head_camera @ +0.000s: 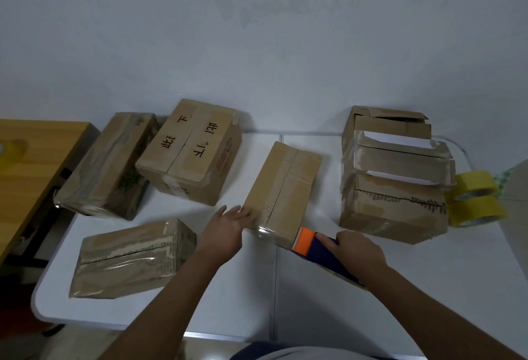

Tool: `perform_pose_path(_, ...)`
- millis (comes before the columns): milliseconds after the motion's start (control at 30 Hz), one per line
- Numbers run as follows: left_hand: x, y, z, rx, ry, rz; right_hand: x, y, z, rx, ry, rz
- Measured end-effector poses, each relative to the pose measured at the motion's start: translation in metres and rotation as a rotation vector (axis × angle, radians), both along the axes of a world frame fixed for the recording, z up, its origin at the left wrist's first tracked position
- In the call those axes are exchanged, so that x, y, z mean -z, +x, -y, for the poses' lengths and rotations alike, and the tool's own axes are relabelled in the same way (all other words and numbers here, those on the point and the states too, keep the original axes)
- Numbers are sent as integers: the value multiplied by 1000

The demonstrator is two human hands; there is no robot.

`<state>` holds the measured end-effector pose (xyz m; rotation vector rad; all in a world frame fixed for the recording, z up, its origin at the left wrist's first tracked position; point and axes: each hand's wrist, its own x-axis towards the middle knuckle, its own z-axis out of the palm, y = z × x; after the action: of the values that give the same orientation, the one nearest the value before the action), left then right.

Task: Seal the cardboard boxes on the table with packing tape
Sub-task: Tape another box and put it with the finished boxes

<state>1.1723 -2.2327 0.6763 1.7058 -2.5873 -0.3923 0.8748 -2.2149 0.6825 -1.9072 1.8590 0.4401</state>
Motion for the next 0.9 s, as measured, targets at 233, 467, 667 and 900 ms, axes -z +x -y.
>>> perform_pose_path(233, 1, -67, 41, 227, 105, -2, 3, -1, -1, 175, -10, 105)
perform_pose_path(467, 43, -76, 34, 210, 15, 72, -2, -14, -4, 136, -17, 86)
perform_pose_path(667, 51, -74, 39, 226, -18, 117, -5, -24, -10, 146, -44, 134)
perform_pose_path(900, 47, -76, 40, 242, 4, 83, -3, -40, -15, 122, -46, 129)
